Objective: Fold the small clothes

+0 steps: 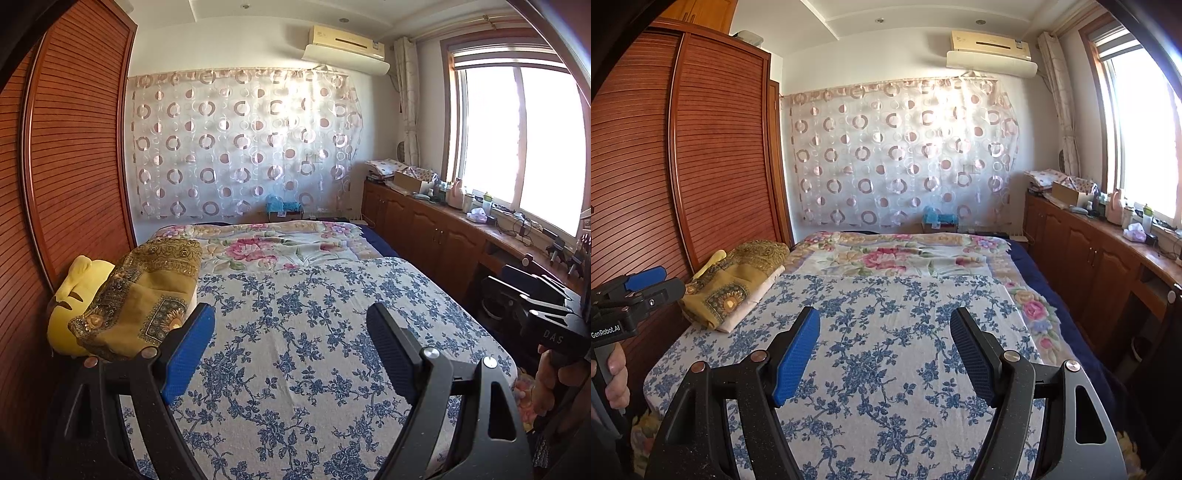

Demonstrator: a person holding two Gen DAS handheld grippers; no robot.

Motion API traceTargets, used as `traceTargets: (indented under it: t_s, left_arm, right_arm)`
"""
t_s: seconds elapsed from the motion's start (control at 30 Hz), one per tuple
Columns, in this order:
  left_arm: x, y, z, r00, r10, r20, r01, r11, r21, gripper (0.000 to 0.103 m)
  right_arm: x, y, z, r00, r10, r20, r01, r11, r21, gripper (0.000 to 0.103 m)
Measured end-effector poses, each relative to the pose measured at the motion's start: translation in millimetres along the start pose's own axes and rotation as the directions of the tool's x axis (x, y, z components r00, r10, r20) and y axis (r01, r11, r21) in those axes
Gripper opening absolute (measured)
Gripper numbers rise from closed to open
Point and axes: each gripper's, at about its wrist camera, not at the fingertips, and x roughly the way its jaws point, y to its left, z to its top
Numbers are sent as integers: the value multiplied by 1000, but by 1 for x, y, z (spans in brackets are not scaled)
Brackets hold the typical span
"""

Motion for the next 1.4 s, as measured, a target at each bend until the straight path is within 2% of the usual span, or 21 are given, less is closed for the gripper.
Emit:
traceTargets:
  t_s: [1.4]
  left_arm:
    - [0, -1, -4, 1000, -1, 4, 1, 1000, 2, 85]
  right_arm:
    - [-1, -17, -4, 1000, 8, 7, -8, 1000, -1, 75]
